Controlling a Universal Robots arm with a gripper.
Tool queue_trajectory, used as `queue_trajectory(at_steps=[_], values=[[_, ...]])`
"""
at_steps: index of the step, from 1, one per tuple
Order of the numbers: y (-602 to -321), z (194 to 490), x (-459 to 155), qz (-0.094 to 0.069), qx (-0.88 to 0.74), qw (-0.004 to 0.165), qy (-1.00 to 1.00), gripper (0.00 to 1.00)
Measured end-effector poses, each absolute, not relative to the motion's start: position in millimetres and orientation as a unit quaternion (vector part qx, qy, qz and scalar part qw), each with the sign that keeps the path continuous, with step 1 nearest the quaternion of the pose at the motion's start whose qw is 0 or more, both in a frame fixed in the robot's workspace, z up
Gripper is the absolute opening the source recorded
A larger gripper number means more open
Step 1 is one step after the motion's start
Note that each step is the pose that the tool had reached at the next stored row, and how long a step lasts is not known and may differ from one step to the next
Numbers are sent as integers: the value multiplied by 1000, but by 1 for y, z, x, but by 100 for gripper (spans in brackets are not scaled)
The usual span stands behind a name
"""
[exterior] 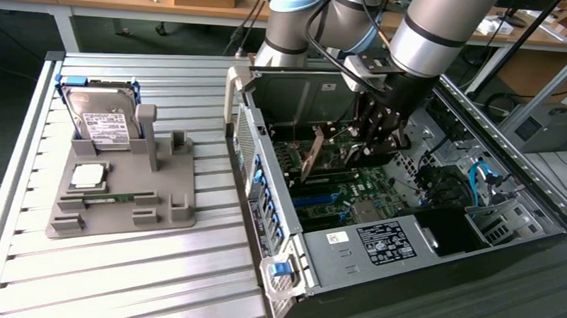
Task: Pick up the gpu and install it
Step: 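Insert the gpu into the slot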
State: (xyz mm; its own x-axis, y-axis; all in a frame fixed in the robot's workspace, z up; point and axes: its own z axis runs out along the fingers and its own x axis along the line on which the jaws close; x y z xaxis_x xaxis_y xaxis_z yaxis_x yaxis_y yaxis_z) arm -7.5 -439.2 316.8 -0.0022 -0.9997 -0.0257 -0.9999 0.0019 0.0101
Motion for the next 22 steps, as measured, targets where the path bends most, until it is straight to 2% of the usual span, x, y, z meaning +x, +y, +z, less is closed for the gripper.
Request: queue_trajectory(at_steps=[22], values=[[-446, 309, -12, 13, -706, 5, 708, 27]])
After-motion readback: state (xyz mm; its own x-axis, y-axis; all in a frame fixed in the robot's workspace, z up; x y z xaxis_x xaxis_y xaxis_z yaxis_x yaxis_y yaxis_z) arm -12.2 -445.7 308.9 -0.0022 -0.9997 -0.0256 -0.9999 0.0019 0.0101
